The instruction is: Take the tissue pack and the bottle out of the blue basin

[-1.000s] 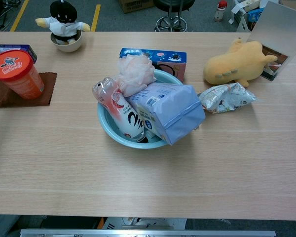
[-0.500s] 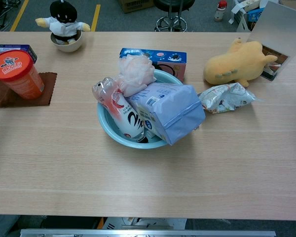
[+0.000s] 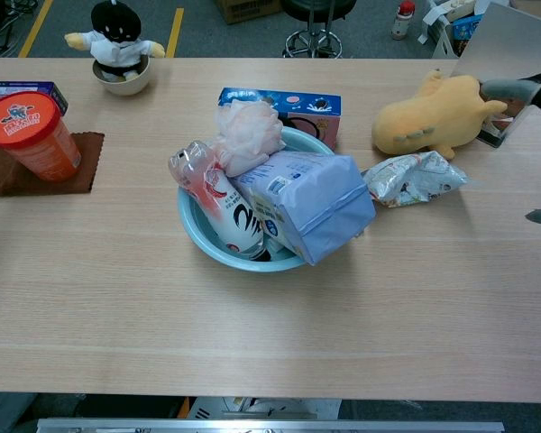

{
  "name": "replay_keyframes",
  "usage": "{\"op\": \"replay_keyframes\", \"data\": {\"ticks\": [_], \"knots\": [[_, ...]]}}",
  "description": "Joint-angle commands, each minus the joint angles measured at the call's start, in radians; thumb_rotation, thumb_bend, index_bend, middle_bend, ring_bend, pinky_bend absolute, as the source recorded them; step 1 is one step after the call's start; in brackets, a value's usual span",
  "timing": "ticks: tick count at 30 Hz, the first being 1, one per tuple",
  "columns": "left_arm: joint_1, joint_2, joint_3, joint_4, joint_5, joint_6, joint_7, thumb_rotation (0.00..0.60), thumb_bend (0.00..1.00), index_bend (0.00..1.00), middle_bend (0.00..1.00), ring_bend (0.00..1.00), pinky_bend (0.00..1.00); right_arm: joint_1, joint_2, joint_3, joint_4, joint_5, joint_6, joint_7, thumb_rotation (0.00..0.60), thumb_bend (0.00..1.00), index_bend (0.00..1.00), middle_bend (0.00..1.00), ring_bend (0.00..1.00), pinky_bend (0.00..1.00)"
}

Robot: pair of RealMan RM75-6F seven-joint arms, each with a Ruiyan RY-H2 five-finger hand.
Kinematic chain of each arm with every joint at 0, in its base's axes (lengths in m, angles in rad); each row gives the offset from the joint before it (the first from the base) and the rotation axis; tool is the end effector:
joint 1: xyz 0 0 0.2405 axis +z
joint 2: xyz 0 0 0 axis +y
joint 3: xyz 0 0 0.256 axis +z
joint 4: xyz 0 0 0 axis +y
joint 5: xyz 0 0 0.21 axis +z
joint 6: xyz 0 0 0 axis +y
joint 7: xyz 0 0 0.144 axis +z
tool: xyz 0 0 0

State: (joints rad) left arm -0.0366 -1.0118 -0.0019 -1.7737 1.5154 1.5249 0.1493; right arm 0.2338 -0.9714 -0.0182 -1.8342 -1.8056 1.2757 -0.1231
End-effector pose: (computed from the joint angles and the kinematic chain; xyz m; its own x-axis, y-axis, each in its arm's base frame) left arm -0.2944 0.1549 0.1763 0.4828 0.0340 0.8750 0.8752 0.0158 -0.4835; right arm -0.2282 -0.1877 0.1346 0.5358 -0.1496 0.8310 -0.7828 -0.4569 0.4224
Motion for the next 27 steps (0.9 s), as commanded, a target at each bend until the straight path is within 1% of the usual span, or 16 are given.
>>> {"op": "replay_keyframes", "data": {"ticks": [1, 4, 11, 21, 27], "knots": [[0.004, 0.002, 0.002, 0.001, -0.003, 0.001, -0.018, 0.600, 0.32, 0.18, 0.16, 0.12, 0.10, 0.070, -0.030, 0.009, -0.062, 0.021, -0.122, -0.085, 0.600, 0.00, 0.00, 0.07, 0.05, 0.21], [0.010, 0.007, 0.005, 0.005, -0.006, 0.000, -0.033, 0.600, 0.32, 0.18, 0.16, 0.12, 0.10, 0.108, -0.080, 0.029, -0.072, 0.046, -0.182, -0.162, 0.600, 0.00, 0.00, 0.06, 0.04, 0.21], [0.020, 0.011, 0.006, 0.017, -0.020, 0.001, -0.054, 0.600, 0.32, 0.18, 0.16, 0.12, 0.10, 0.161, -0.206, 0.069, -0.055, 0.105, -0.238, -0.303, 0.600, 0.00, 0.00, 0.06, 0.03, 0.21], [0.020, 0.020, 0.009, 0.017, -0.027, -0.018, -0.072, 0.600, 0.32, 0.18, 0.16, 0.12, 0.10, 0.204, -0.292, 0.067, -0.034, 0.157, -0.289, -0.420, 0.600, 0.00, 0.00, 0.06, 0.03, 0.21], [0.015, 0.022, 0.008, 0.021, -0.033, -0.030, -0.071, 0.600, 0.32, 0.18, 0.16, 0.12, 0.10, 0.214, -0.344, 0.070, -0.005, 0.193, -0.289, -0.499, 0.600, 0.00, 0.00, 0.06, 0.03, 0.21]]}}
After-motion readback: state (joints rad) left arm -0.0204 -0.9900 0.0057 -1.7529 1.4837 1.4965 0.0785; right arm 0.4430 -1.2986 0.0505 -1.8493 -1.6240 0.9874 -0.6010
